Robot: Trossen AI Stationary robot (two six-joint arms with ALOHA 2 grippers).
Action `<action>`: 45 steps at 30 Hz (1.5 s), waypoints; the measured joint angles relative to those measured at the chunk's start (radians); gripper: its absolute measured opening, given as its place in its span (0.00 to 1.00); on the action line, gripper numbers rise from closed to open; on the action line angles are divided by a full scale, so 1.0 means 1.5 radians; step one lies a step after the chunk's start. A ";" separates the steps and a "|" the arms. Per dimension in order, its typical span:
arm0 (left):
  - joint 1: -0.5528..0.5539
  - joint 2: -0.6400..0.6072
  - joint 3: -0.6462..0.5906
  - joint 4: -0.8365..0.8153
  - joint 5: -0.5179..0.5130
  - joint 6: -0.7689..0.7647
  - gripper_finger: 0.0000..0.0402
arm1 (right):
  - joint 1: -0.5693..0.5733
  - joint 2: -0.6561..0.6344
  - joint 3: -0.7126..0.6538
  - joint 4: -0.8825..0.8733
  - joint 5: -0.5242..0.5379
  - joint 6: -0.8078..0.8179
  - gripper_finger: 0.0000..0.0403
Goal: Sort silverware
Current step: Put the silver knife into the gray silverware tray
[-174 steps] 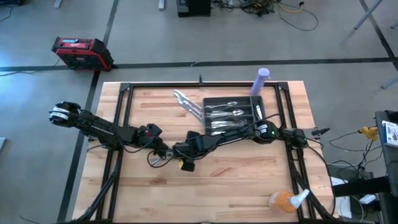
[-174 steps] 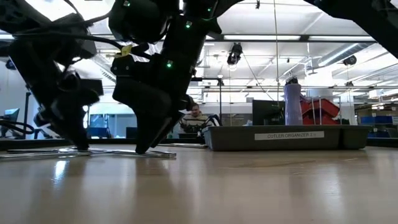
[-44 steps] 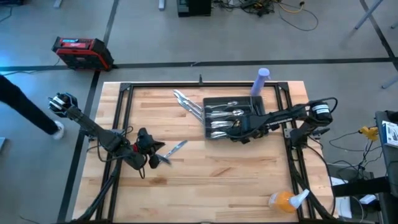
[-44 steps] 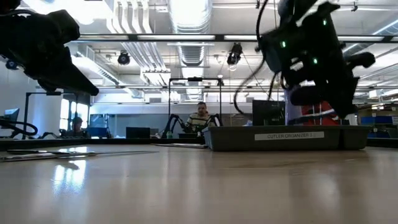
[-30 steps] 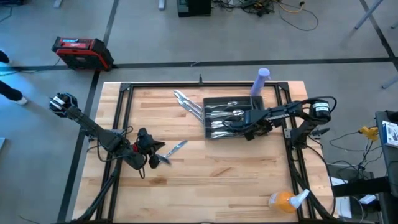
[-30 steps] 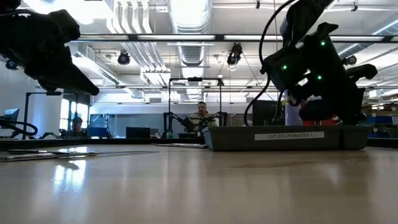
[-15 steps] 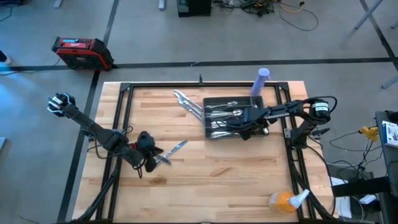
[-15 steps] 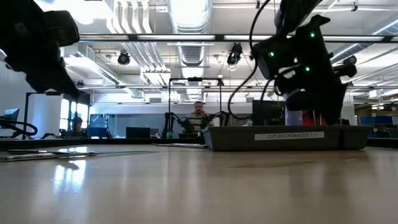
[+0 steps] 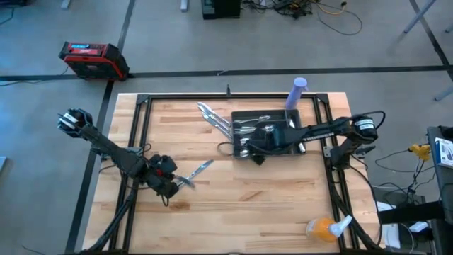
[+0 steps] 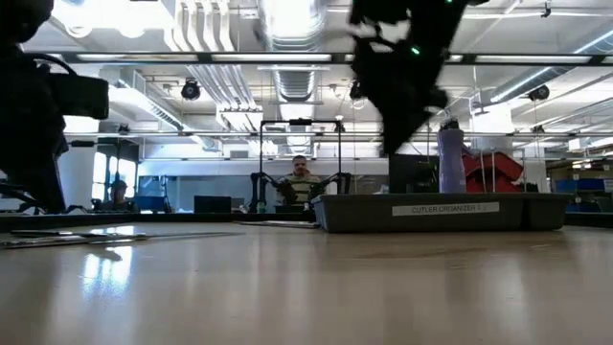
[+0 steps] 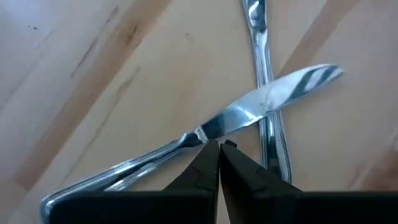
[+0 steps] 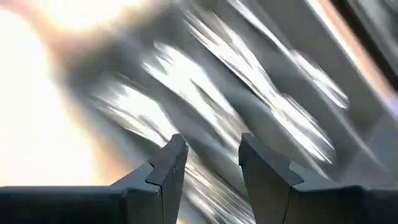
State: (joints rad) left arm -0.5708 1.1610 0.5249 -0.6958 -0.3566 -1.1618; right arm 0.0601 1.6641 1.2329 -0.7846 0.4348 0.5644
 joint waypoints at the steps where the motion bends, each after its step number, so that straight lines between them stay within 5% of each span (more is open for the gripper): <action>1: 0.001 0.003 0.008 -0.007 -0.012 0.000 0.00 | 0.009 0.000 -0.005 0.080 -0.026 -0.045 0.31; 7: 0.007 -0.002 0.047 -0.072 -0.048 -0.003 0.00 | 0.038 0.023 -0.047 0.509 -0.190 -0.238 0.22; 17: 0.019 -0.012 0.021 -0.140 -0.031 -0.018 0.00 | 0.037 0.239 0.005 0.782 -0.261 -0.359 0.01; 24: 0.020 -0.013 0.016 -0.147 -0.035 -0.012 0.00 | 0.033 0.387 0.121 0.826 -0.290 -0.392 0.00; 30: 0.020 -0.013 0.015 -0.148 -0.008 0.041 0.01 | 0.029 0.456 0.196 0.833 -0.386 -0.409 0.00; 38: 0.020 -0.014 0.015 -0.151 0.029 0.108 0.07 | 0.021 0.508 0.200 0.928 -0.435 -0.405 0.00; 45: 0.020 -0.014 0.016 -0.165 0.075 0.146 0.18 | -0.002 0.521 0.200 0.871 -0.518 -0.375 0.00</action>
State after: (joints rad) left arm -0.5411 1.1393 0.5484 -0.9438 -0.2436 -0.9435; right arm 0.0566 2.4453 1.5327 0.5213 -0.3421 0.0021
